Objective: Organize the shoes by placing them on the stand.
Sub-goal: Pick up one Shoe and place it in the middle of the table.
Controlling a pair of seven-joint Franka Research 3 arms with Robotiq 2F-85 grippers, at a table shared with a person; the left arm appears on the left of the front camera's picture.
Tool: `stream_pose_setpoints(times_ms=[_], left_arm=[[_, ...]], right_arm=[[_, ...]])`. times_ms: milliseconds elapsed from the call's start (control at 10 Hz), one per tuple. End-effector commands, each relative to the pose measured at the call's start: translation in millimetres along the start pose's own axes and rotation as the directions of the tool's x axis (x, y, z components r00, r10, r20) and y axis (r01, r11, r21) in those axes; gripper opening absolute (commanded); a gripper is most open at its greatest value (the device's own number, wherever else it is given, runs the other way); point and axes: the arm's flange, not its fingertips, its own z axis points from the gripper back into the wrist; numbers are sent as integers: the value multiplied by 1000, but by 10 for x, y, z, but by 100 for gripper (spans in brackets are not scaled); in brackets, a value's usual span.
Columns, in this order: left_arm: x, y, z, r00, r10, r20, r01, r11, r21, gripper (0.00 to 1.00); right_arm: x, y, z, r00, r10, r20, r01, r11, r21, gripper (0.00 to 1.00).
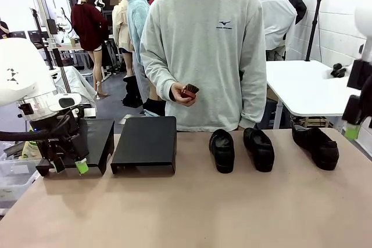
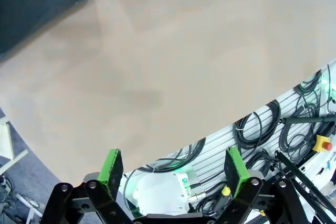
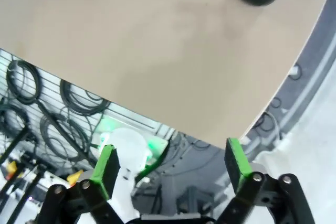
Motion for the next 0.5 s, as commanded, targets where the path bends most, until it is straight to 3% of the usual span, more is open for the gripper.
stream_pose_setpoints(times_ms=[0, 300, 400], left_arm=[[-14, -4, 8, 1000, 8, 0, -8, 1000, -20, 100], [-14, -4, 8, 1000, 8, 0, -8, 1000, -20, 100], [-14, -4, 8, 1000, 8, 0, -8, 1000, -20, 100]], right_arm=[[455, -220, 49, 996, 69, -62, -70, 997, -14, 100], [865, -555, -79, 997, 34, -70, -30, 998, 53, 100], [629, -360, -56, 997, 58, -57, -57, 998, 5, 100]])
